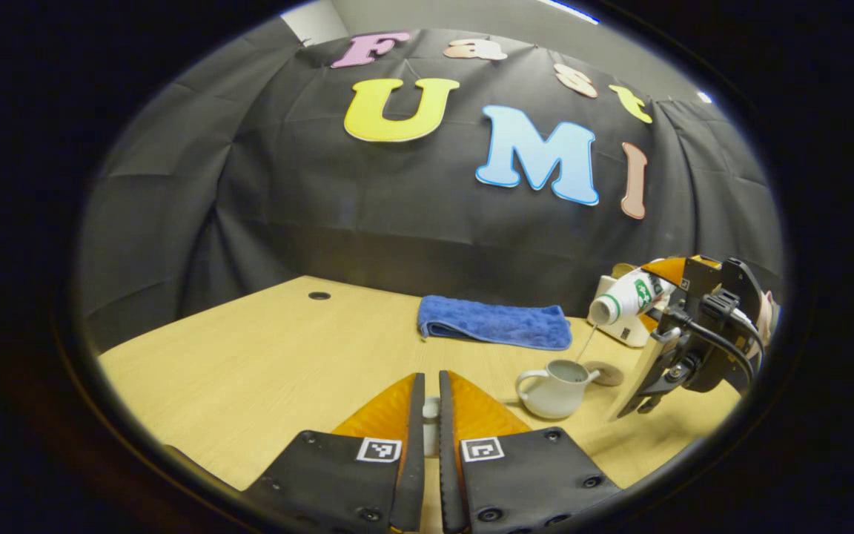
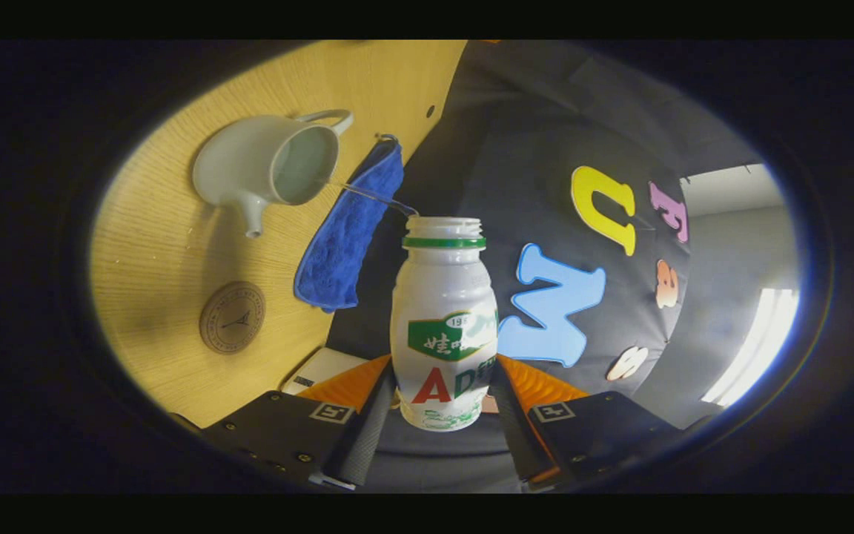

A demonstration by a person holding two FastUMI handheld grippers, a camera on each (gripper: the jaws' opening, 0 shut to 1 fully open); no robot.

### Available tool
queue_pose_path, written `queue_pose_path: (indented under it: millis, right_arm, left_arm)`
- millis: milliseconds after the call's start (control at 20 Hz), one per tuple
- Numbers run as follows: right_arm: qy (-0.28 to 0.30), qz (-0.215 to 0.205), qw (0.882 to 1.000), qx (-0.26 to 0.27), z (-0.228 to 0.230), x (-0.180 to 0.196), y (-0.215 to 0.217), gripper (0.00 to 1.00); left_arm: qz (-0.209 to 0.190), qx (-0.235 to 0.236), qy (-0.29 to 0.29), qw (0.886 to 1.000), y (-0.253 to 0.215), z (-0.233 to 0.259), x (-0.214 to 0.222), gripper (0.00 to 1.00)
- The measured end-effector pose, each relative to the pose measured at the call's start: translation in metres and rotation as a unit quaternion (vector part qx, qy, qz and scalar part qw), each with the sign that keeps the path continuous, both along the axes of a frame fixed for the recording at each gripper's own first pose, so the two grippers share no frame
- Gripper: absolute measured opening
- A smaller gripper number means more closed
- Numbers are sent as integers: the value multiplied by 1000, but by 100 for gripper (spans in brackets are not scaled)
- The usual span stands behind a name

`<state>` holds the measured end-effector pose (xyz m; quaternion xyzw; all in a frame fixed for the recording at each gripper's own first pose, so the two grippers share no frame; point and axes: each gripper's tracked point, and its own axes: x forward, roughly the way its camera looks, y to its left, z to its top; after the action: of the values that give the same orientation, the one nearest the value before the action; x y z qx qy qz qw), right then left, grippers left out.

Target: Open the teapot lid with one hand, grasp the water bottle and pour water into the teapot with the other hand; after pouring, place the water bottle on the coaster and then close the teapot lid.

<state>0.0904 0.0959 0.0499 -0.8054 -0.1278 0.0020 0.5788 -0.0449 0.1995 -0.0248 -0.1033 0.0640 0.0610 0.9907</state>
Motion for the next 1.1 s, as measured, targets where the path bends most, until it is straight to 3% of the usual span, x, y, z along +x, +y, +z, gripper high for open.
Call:
queue_pose_path:
  millis: [250,300,800,900,1000,1050,1100]
  right_arm:
    - [0,2,1000,-7,1,0,0,72]
    - [0,3,1000,-10,1,0,0,72]
    - [-9,8,1000,-24,4,2,2,72]
    - [-6,8,1000,-16,3,2,2,72]
    - [8,7,1000,7,-3,1,1,72]
    - [17,5,1000,21,-7,1,1,72]
    - [26,3,999,39,-10,2,0,72]
  left_arm:
    - [1,-2,1,1000,1,-1,0,16]
    - [1,-2,2,1000,1,-3,-1,19]
    - [3,-5,8,1000,4,-10,-1,16]
    - [4,-7,9,1000,4,-9,-1,12]
    - [5,-7,8,1000,4,-9,-2,12]
    - [5,-6,8,1000,4,-9,-2,19]
    - [5,-6,7,1000,4,-9,-2,16]
